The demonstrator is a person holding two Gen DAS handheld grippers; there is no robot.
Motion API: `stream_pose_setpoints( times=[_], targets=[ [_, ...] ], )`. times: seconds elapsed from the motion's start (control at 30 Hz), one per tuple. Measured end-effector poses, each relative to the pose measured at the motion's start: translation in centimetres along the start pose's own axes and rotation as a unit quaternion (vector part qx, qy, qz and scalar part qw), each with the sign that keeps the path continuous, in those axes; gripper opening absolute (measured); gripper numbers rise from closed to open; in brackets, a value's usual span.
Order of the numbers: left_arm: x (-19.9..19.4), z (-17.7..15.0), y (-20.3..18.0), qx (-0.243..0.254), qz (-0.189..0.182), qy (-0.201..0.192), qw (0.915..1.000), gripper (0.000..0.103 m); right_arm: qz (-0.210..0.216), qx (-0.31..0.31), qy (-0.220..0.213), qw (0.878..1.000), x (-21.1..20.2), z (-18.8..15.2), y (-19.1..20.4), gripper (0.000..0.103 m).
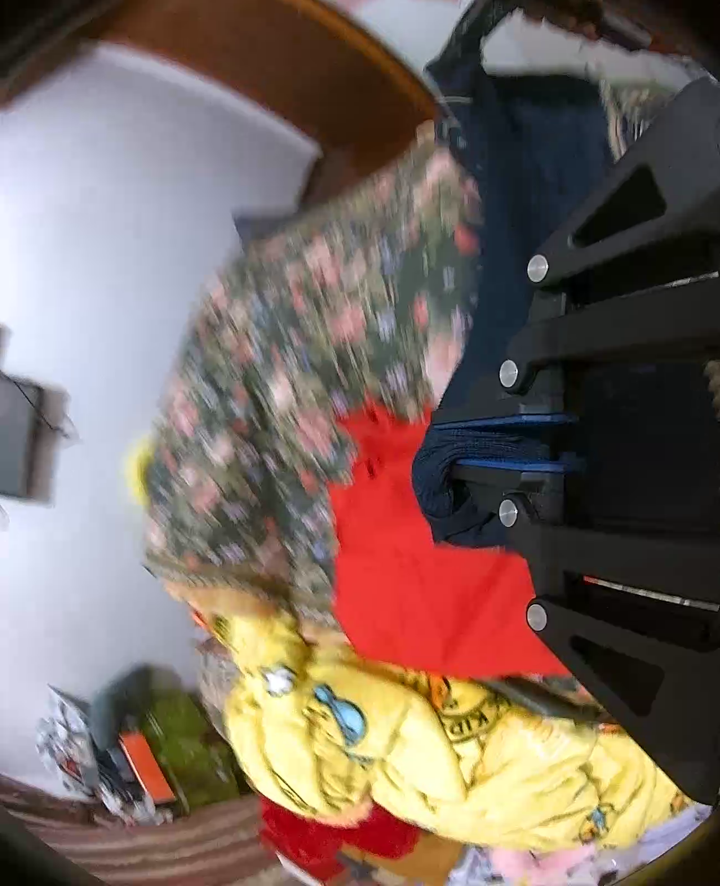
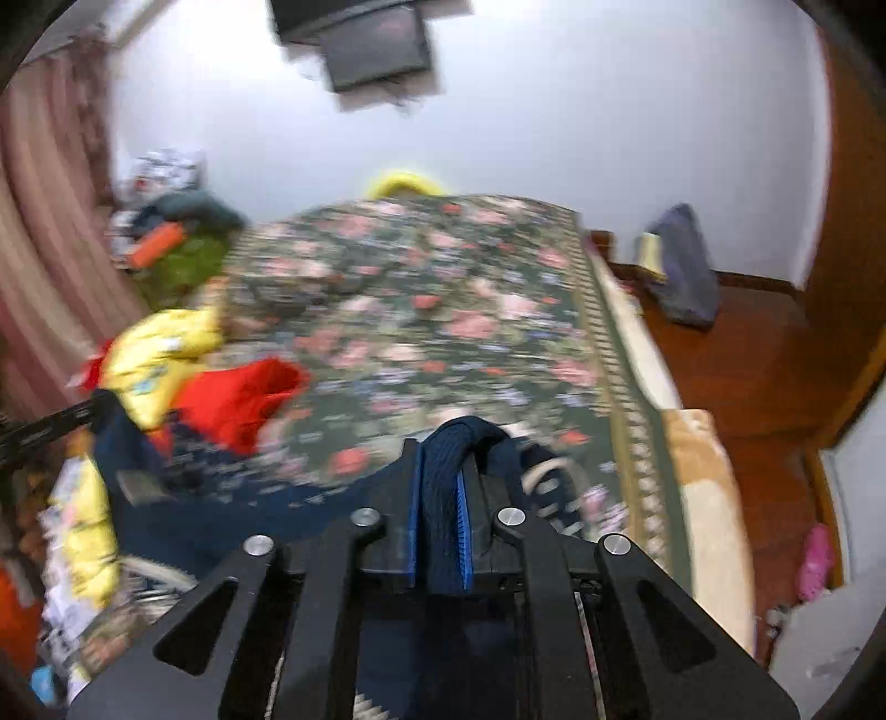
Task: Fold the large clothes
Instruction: 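Lift the hem with both grippers and fold it over toward the hood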
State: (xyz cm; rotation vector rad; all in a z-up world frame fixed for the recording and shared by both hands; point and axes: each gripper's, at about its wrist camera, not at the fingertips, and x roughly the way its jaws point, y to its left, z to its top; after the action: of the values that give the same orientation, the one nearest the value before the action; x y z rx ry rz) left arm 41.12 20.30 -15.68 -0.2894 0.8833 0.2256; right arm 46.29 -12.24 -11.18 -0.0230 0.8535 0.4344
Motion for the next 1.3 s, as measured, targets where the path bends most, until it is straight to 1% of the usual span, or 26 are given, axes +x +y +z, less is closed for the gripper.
stream_pose_setpoints(
  times=[0.03,0.1,0.13,0.17,0.23,0.27,0.33,0.37,0.4,0.47,0.5,0.53,0.57,0.63,0.7,0.77,0.83,0.9,0.97,1.03,1.13,1.17,1.2,1.23,1.27,1.3],
  targets=[
    [1.0,0.0,0.4,-0.007,0.004,0.017,0.9998,0.010,-0.011,0.006,0.010,1.000,0.8,0.1,-0.5,0.014],
    [3.0,-0.1,1.6,-0.026,-0.008,0.056,0.9981,0.012,-0.099,0.018,0.038,0.994,2.4,-0.2,-1.9,0.014],
    [3.1,-0.3,1.9,-0.035,-0.014,0.059,0.9975,0.012,-0.126,0.017,0.043,0.991,2.5,-0.4,-2.5,0.014],
    [3.0,-0.5,2.1,-0.039,-0.018,0.058,0.9974,0.012,-0.132,0.019,0.044,0.990,2.3,-0.8,-3.0,0.014],
    [2.3,-0.8,2.0,-0.028,-0.025,0.049,0.9981,0.014,-0.111,0.026,0.047,0.992,1.6,-1.2,-3.8,0.015],
    [1.8,-0.9,1.7,-0.012,-0.021,0.043,0.9988,0.018,-0.097,0.027,0.051,0.994,1.1,-1.8,-4.1,0.015],
    [0.5,-0.8,0.7,0.015,0.002,0.023,0.9996,0.031,-0.087,0.023,0.057,0.994,0.6,-2.2,-4.0,0.015],
    [-0.3,-0.6,0.2,0.024,0.011,0.010,0.9996,0.042,-0.079,0.013,0.062,0.995,0.1,-2.7,-3.6,0.015],
    [-1.2,-0.4,-0.1,0.032,0.017,-0.006,0.9993,0.049,-0.072,0.007,0.064,0.995,-0.3,-2.9,-3.1,0.015],
    [-2.9,-0.1,-0.4,0.033,0.012,-0.029,0.9990,0.052,-0.059,-0.008,0.065,0.996,-0.3,-3.0,-2.2,0.016],
    [-3.3,0.0,-0.4,0.034,0.008,-0.031,0.9989,0.052,-0.056,-0.015,0.064,0.996,-0.2,-3.0,-1.6,0.019],
    [-3.6,0.1,-0.6,0.037,0.003,-0.030,0.9989,0.052,-0.053,-0.021,0.063,0.996,-0.1,-3.2,-1.1,0.026],
    [-3.9,0.0,-0.8,0.042,-0.001,-0.027,0.9988,0.052,-0.045,-0.027,0.061,0.997,-0.5,-3.2,-0.3,0.030],
    [-4.1,-0.7,-1.3,0.057,-0.012,-0.017,0.9981,0.054,-0.025,-0.032,0.055,0.998,-0.1,-3.1,0.6,0.047],
    [-3.5,-1.8,-1.9,0.073,-0.024,0.001,0.9971,0.057,0.014,-0.052,0.049,0.997,-0.2,-3.3,2.3,0.051],
    [-2.1,-3.1,-2.7,0.091,-0.030,0.032,0.9949,0.057,0.034,-0.075,0.056,0.995,0.6,-3.4,3.7,0.052],
    [-0.2,-4.1,-3.4,0.106,-0.037,0.063,0.9917,0.057,0.041,-0.093,0.071,0.992,2.3,-3.4,4.9,0.052],
    [2.4,-4.8,-4.1,0.117,-0.051,0.109,0.9858,0.057,0.032,-0.102,0.091,0.990,4.3,-3.4,5.3,0.052],
    [4.6,-4.8,-4.8,0.130,-0.030,0.126,0.9830,0.057,0.013,-0.096,0.114,0.989,6.4,-3.1,4.7,0.052],
    [5.7,-3.8,-5.1,0.140,-0.010,0.116,0.9832,0.057,-0.017,-0.080,0.122,0.989,7.9,-2.4,3.0,0.052],
    [6.7,-1.8,-4.4,0.110,0.000,0.094,0.9895,0.057,-0.056,-0.053,0.114,0.990,8.4,-1.7,-0.5,0.051],
    [7.0,-1.0,-3.8,0.092,0.019,0.081,0.9923,0.057,-0.068,-0.042,0.111,0.991,8.2,-1.7,-1.4,0.051],
    [7.1,-0.4,-3.2,0.082,0.043,0.072,0.9931,0.057,-0.097,-0.034,0.107,0.989,8.0,-1.7,-2.3,0.052],
    [7.4,0.3,-2.4,0.069,0.078,0.058,0.9929,0.057,-0.158,-0.034,0.101,0.982,7.9,-1.9,-3.7,0.054],
    [7.7,0.9,-1.7,0.059,0.109,0.052,0.9909,0.057,-0.163,-0.029,0.097,0.981,7.5,-2.0,-4.7,0.057],
    [7.7,1.1,-1.1,0.053,0.123,0.050,0.9898,0.057,-0.152,-0.018,0.099,0.983,7.2,-2.1,-5.3,0.059]
  ],
)
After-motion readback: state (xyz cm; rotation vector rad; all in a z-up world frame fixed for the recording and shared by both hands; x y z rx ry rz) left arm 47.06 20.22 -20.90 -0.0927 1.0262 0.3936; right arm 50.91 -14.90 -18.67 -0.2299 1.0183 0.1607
